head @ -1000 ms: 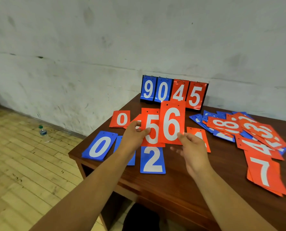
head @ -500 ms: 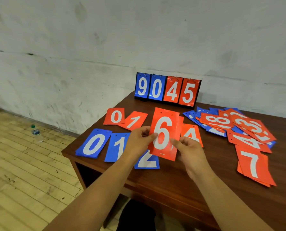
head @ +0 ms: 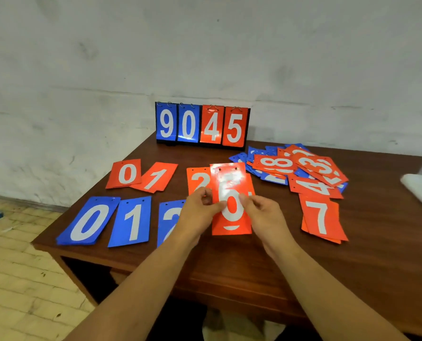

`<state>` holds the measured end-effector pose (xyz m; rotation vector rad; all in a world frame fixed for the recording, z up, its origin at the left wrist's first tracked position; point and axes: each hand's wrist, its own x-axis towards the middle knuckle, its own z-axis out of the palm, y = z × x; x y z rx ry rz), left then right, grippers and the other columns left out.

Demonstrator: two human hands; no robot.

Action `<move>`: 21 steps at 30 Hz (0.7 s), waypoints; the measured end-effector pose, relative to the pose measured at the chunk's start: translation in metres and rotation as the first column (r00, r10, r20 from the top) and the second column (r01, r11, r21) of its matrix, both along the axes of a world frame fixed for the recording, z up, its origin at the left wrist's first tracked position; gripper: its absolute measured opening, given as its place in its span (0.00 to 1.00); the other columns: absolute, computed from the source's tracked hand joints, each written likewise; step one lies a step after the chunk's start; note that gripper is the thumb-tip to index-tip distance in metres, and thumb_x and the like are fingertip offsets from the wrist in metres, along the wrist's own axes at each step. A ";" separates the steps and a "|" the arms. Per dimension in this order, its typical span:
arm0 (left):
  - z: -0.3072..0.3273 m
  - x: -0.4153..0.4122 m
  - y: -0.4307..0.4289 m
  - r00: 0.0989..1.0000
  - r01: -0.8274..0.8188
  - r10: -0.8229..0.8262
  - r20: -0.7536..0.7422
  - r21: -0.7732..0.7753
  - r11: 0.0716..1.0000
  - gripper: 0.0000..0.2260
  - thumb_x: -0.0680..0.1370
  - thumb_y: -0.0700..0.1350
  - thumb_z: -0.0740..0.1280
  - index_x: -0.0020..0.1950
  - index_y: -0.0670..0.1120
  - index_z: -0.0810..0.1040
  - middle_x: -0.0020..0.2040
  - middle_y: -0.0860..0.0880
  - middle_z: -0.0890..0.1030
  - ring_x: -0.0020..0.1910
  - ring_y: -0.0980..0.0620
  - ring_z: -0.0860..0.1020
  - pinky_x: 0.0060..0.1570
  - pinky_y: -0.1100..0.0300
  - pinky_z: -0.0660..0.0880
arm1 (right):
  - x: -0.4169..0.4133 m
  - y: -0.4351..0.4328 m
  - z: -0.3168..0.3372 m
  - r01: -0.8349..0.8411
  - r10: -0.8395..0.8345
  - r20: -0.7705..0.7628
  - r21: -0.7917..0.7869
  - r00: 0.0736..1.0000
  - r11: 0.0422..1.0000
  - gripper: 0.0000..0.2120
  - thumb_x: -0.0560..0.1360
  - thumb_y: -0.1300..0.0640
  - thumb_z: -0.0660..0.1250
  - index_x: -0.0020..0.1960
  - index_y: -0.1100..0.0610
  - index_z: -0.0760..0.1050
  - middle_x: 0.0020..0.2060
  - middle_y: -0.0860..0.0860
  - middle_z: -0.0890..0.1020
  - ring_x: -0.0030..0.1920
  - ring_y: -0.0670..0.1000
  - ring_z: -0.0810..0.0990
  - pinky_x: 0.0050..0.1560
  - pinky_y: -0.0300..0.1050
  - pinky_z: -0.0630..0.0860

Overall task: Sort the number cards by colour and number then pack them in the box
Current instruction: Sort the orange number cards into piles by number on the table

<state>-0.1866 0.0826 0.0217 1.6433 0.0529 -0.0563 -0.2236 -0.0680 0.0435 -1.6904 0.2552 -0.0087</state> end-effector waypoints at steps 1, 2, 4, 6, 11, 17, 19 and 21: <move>-0.001 -0.002 -0.007 1.000 0.009 -0.010 0.023 0.025 1.000 0.11 0.73 0.46 0.75 0.52 0.48 0.78 0.52 0.50 0.84 0.50 0.52 0.83 0.49 0.54 0.81 | 0.000 -0.008 -0.003 0.014 -0.013 0.022 -0.065 1.000 0.998 0.10 0.77 0.47 0.67 0.56 0.50 0.76 0.51 0.47 0.82 0.48 0.46 0.83 0.48 0.43 0.81; -0.002 -0.004 -0.014 0.999 0.015 -0.017 0.044 0.047 0.999 0.10 0.72 0.47 0.75 0.50 0.49 0.78 0.52 0.51 0.83 0.50 0.52 0.82 0.48 0.56 0.81 | 0.000 -0.017 -0.006 0.041 -0.037 0.034 -0.126 0.999 0.991 0.13 0.76 0.48 0.68 0.58 0.52 0.77 0.53 0.48 0.82 0.49 0.46 0.83 0.49 0.43 0.81; -0.001 -0.004 -0.025 0.998 -0.002 -0.005 0.059 0.119 0.993 0.08 0.74 0.49 0.74 0.49 0.51 0.78 0.53 0.53 0.81 0.52 0.54 0.81 0.44 0.61 0.79 | 0.004 -0.038 -0.013 0.134 -0.131 0.028 -0.195 0.991 0.972 0.14 0.77 0.49 0.68 0.60 0.54 0.77 0.55 0.48 0.82 0.52 0.47 0.82 0.51 0.46 0.81; 0.001 -0.002 -0.033 0.997 -0.054 0.045 0.057 0.170 0.984 0.05 0.76 0.49 0.70 0.50 0.52 0.78 0.55 0.53 0.80 0.54 0.54 0.79 0.43 0.63 0.76 | 0.008 -0.062 -0.017 0.260 -0.260 0.025 -0.190 0.965 0.947 0.09 0.79 0.50 0.65 0.54 0.55 0.76 0.52 0.49 0.80 0.50 0.47 0.80 0.49 0.45 0.79; 0.003 0.000 -0.037 0.998 -0.067 0.070 -0.004 0.217 0.974 0.02 0.78 0.47 0.68 0.50 0.53 0.78 0.57 0.53 0.77 0.58 0.51 0.77 0.48 0.59 0.76 | 0.026 -0.102 -0.026 0.390 -0.400 -0.010 -0.206 0.916 0.898 0.10 0.80 0.56 0.62 0.53 0.64 0.76 0.44 0.53 0.77 0.47 0.50 0.75 0.52 0.48 0.76; 0.003 -0.010 -0.044 0.998 -0.009 0.025 -0.065 0.225 0.974 0.03 0.79 0.47 0.67 0.52 0.54 0.77 0.55 0.54 0.76 0.49 0.54 0.78 0.39 0.63 0.77 | 0.055 -0.117 -0.023 0.359 -0.376 0.031 -0.379 0.926 0.853 0.12 0.79 0.57 0.63 0.52 0.66 0.78 0.49 0.61 0.81 0.53 0.58 0.80 0.54 0.53 0.77; 0.003 -0.012 -0.043 0.997 0.003 0.015 -0.077 0.229 0.973 0.04 0.79 0.47 0.66 0.53 0.53 0.77 0.56 0.53 0.75 0.50 0.54 0.78 0.40 0.62 0.78 | 0.060 -0.121 -0.022 0.321 -0.341 0.039 -0.456 0.939 0.830 0.12 0.79 0.57 0.63 0.52 0.66 0.78 0.48 0.61 0.81 0.51 0.58 0.80 0.51 0.50 0.77; 0.002 -0.014 -0.043 0.997 0.025 -0.004 -0.079 0.264 0.964 0.04 0.80 0.46 0.66 0.54 0.54 0.76 0.59 0.53 0.75 0.53 0.53 0.77 0.44 0.60 0.79 | 0.064 -0.125 -0.025 0.266 -0.300 0.032 -0.556 0.953 0.788 0.11 0.78 0.55 0.65 0.51 0.64 0.78 0.47 0.59 0.81 0.49 0.56 0.81 0.49 0.47 0.77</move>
